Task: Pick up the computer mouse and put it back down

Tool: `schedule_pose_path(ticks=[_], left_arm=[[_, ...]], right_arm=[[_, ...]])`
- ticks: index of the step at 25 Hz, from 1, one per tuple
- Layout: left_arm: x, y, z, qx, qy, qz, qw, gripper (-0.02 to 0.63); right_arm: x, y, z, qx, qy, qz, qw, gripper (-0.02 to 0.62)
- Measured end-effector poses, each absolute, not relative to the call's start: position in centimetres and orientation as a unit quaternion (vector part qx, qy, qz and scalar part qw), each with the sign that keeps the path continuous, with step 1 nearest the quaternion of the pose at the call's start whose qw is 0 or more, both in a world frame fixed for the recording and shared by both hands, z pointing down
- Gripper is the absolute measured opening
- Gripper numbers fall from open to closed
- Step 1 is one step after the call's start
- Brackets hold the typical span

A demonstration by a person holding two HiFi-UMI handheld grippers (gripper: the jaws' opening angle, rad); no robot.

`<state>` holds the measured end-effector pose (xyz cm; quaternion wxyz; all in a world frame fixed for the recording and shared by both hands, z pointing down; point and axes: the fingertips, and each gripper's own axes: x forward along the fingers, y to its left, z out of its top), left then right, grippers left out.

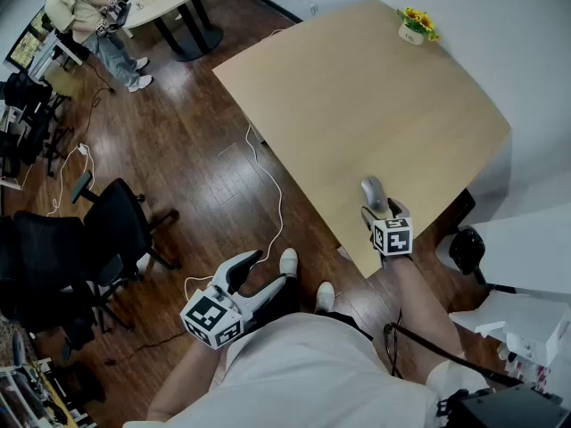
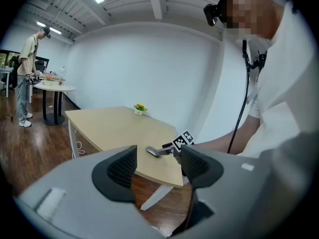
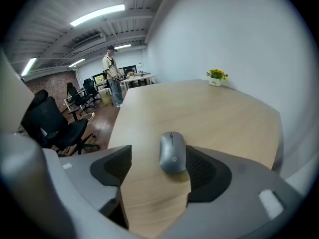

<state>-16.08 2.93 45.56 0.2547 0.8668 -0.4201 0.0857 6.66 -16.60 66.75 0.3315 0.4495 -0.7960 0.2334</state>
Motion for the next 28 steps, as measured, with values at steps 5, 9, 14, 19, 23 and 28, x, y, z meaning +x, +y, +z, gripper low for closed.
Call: schedule_pose_path(ticks=[5,9,14,19,23,28], left_arm=[[-18.6,1.2,46.4,0.864,-0.419,0.098,0.263,0.276],[-19.7,0.6,46.7,0.858,-0.426,0.105,0.268,0.276],[-20.9,-0.3,47.5,0.851,-0.433,0.106,0.277,0.276],[-20.8,-1.3,48.2,0.846,-0.436,0.114,0.284,0.275],[-20.4,-1.7,48.1,0.852,-0.43,0.118,0.275,0.275],[-19.6,-1.4,47.9,0.857,-0.424,0.117,0.269,0.275]], right_arm=[[6.2,-21.1,69.8,0.459,-0.78,0.235,0.356,0.341],[6.6,-22.9,72.4,0.459,-0.764,0.245,0.382,0.341],[6.2,-23.0,73.4,0.45,-0.771,0.251,0.374,0.32],[6.3,-23.1,73.4,0.449,-0.768,0.256,0.378,0.295],[6.3,-22.5,73.1,0.455,-0.763,0.262,0.377,0.293],[6.1,-20.4,69.7,0.455,-0.77,0.272,0.356,0.293]])
